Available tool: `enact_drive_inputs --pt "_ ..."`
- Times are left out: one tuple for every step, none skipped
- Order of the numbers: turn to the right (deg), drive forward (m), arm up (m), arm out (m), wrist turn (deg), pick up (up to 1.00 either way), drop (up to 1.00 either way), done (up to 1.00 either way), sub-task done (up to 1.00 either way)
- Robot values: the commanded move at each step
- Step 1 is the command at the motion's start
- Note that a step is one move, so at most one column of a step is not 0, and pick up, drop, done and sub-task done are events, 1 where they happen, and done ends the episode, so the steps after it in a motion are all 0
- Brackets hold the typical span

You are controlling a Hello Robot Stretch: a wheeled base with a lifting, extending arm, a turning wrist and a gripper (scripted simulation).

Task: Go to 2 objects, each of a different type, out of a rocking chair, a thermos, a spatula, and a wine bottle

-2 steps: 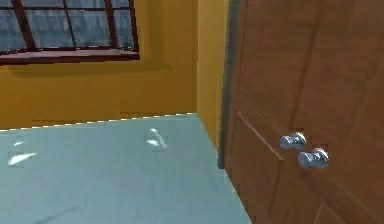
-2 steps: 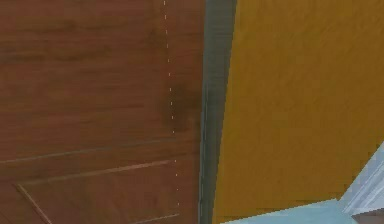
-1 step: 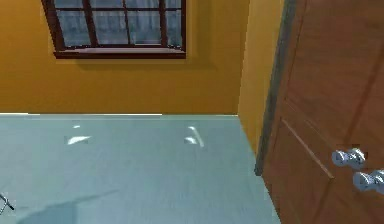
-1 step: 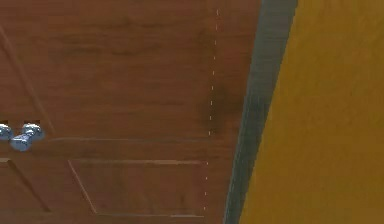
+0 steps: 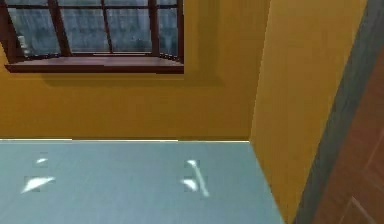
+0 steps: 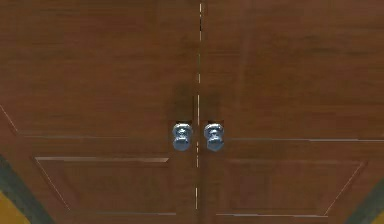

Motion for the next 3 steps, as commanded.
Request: enact_drive_inputs --pt "-42.0 0.00 0.00 0.00 0.0 0.00 0.00 0.00 0.00" --pt "0.0 1.00 0.00 0.00 0.0 0.00 0.00 0.00 0.00" --pt "-3.0 0.00 0.00 0.00 0.0 0.00 0.00 0.00 0.00"
